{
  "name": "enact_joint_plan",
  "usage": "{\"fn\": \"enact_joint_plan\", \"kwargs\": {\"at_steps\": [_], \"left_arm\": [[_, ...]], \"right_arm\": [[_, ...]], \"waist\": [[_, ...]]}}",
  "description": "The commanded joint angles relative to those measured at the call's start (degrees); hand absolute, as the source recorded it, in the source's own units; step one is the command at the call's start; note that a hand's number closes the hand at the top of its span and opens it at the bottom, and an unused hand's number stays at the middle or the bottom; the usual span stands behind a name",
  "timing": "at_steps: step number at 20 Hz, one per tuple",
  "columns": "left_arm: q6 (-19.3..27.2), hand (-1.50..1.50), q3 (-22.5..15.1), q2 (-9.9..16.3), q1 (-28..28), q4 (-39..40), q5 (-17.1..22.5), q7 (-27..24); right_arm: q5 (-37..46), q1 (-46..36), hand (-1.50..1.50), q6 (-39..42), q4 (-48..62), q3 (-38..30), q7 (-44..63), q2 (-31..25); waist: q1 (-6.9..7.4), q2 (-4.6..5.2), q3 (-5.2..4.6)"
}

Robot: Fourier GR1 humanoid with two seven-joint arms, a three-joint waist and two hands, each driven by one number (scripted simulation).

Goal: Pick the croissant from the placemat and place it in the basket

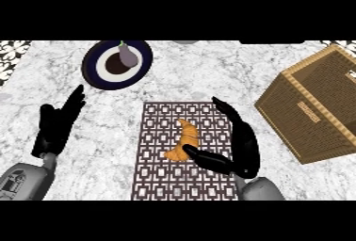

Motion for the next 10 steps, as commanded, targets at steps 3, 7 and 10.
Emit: {"fn": "enact_joint_plan", "kwargs": {"at_steps": [3,7,10], "left_arm": [[1.53,0.00,0.43,0.04,1.14,0.37,-0.79,0.64],[1.37,0.00,-0.15,-0.23,1.53,0.08,-1.01,1.05],[1.72,0.00,0.43,-0.16,-0.69,-0.22,-1.04,2.23]], "right_arm": [[16.50,3.17,-1.50,-10.72,0.17,1.63,16.88,-11.69],[22.63,2.83,-1.50,-1.28,-2.06,5.63,30.37,-21.99],[23.60,3.51,-1.50,8.16,-7.52,10.04,39.27,-26.45]], "waist": [[-1.86,-0.78,-0.52],[-1.65,-0.88,-0.67],[-2.10,-0.81,-0.55]]}}
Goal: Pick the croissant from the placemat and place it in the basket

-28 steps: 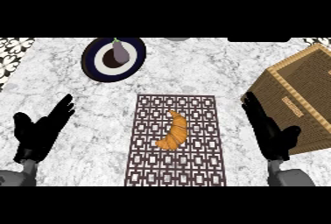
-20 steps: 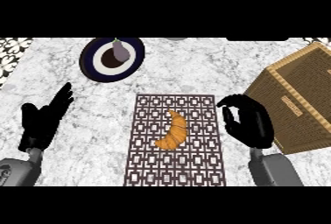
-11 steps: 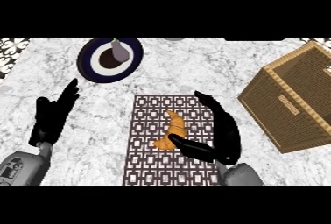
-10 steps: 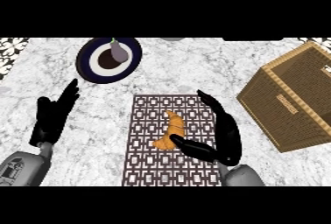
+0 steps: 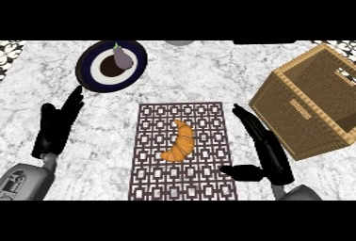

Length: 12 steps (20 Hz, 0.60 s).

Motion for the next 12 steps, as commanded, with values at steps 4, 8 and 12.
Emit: {"fn": "enact_joint_plan", "kwargs": {"at_steps": [4,8,12], "left_arm": [[-0.67,0.00,1.45,0.08,-1.98,1.52,0.45,0.30],[-0.33,0.00,-0.19,-1.18,-0.06,0.39,-1.62,-0.56],[0.30,0.00,-0.23,-4.57,-1.67,1.27,-4.29,-0.45]], "right_arm": [[3.59,-0.84,-1.50,17.05,-19.05,8.09,24.55,-8.92],[2.27,-0.25,-1.50,23.01,-32.60,7.94,40.09,-10.26],[5.11,1.11,-1.50,24.92,-39.03,6.92,48.49,-7.71]], "waist": [[-0.22,0.14,0.19],[1.15,0.59,0.49],[1.75,0.96,0.63]]}}
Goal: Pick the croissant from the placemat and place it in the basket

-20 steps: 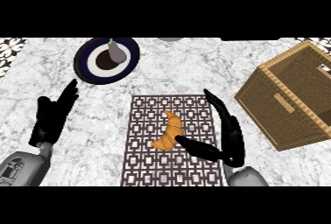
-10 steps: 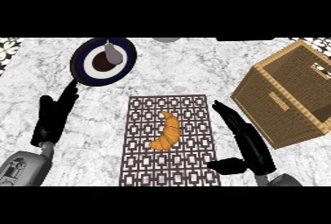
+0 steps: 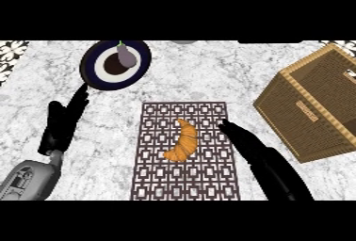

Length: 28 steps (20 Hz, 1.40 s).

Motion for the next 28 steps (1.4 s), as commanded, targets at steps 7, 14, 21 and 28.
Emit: {"fn": "enact_joint_plan", "kwargs": {"at_steps": [7,14,21,28], "left_arm": [[-5.48,0.00,5.20,-1.91,-2.33,2.41,-1.79,1.04],[-5.51,0.00,6.84,-5.55,1.58,-0.07,-6.28,0.16],[-8.54,0.00,9.72,-5.72,0.87,3.44,-8.11,-2.76],[-6.86,0.00,9.81,-9.21,-1.03,-1.39,-12.34,3.58]], "right_arm": [[9.25,2.65,-1.50,1.96,-4.79,-2.94,6.62,6.91],[13.65,3.43,-1.50,2.83,2.12,-4.35,2.43,13.47],[14.30,1.18,-1.50,2.34,13.78,-5.83,-4.80,18.49],[21.07,0.32,-1.50,-0.98,21.94,-5.56,-8.50,24.74]], "waist": [[0.71,0.39,0.17],[0.92,0.39,0.18],[1.00,0.44,0.17],[0.96,0.39,0.18]]}}
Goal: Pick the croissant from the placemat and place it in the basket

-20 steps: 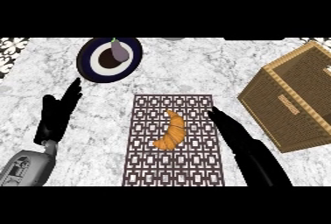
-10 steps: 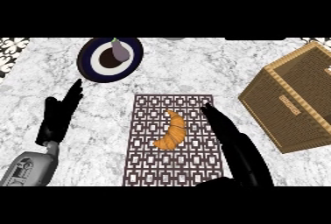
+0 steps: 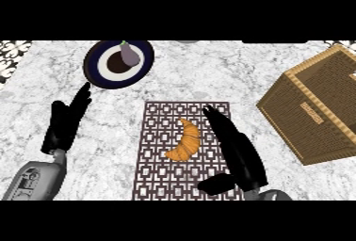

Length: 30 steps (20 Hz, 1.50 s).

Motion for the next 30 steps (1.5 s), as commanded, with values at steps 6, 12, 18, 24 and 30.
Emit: {"fn": "enact_joint_plan", "kwargs": {"at_steps": [6,12,18,24,30], "left_arm": [[-2.36,0.00,2.18,-2.74,1.49,-1.75,-2.92,0.68],[-4.88,0.00,5.07,-2.70,-0.96,1.31,-3.62,0.17],[-5.81,0.00,6.40,-2.83,2.08,-0.44,-4.83,-2.33],[-7.20,0.00,7.63,-3.88,2.59,-0.23,-5.31,-2.42],[-8.17,0.00,9.28,-4.34,-1.35,2.45,-5.98,-0.90]], "right_arm": [[4.04,-4.43,-1.50,-1.59,11.04,-4.19,-5.16,7.36],[0.85,-9.22,-1.50,-5.50,19.33,-4.07,-6.95,7.62],[0.62,-10.61,-1.50,-6.77,21.02,1.05,-2.52,7.65],[0.46,-6.87,-1.50,-6.68,21.31,0.10,-5.80,7.66],[0.91,-6.69,-1.50,-5.92,22.09,-2.39,-7.12,7.66]], "waist": [[0.04,-0.02,0.00],[0.11,0.01,0.00],[0.24,0.00,0.00],[0.08,-0.01,0.00],[-0.10,-0.02,0.00]]}}
